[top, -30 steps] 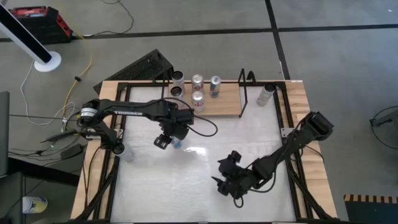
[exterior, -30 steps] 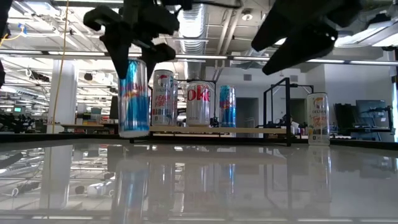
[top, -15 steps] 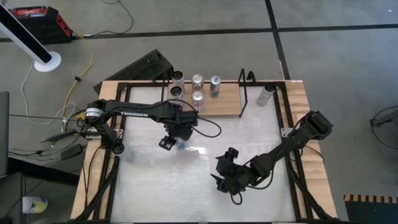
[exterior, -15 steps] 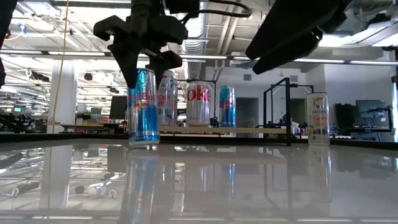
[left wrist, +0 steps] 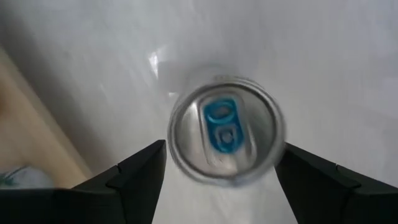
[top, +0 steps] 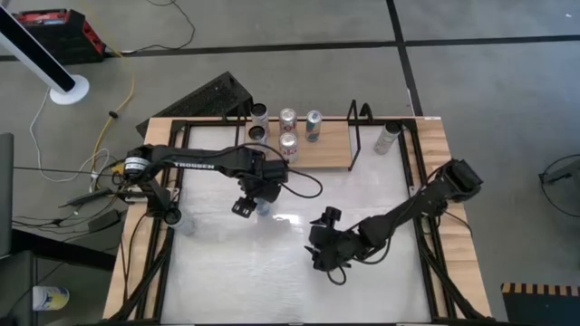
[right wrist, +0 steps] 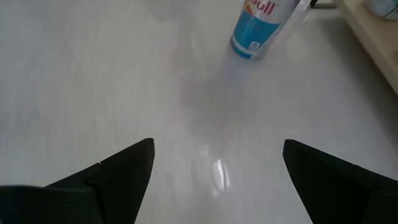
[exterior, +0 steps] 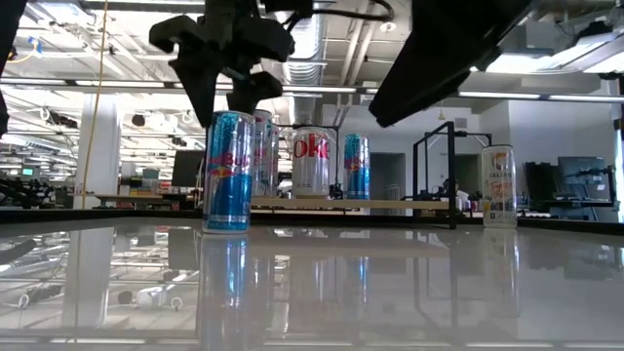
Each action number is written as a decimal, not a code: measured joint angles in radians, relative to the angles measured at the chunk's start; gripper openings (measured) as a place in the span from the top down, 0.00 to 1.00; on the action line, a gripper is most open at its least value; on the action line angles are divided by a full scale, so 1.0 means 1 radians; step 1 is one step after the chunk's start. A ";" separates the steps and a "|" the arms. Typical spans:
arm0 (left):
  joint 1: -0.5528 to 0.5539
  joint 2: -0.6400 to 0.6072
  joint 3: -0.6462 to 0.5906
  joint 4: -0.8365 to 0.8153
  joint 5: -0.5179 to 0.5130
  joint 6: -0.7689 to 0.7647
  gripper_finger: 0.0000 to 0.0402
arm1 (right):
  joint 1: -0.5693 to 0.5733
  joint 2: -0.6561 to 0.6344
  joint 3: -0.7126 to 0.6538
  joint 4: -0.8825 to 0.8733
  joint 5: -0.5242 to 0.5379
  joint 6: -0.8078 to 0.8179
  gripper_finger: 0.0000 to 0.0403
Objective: Place canned beverage on shelf
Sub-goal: Put the right blue soda can on the shelf aligned with the other blue soda can
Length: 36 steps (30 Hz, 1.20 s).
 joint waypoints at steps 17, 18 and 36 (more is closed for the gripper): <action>0.053 -0.121 0.107 -0.328 0.028 -0.183 0.31 | -0.096 0.000 0.000 0.045 -0.081 -0.056 0.06; 0.060 -0.154 0.088 -0.318 0.028 -0.186 0.31 | -0.096 0.000 0.000 0.047 -0.081 -0.057 0.06; 0.083 -1.059 -0.723 0.410 -0.011 -0.364 0.32 | -0.204 -0.001 0.000 0.520 -0.156 -0.322 0.06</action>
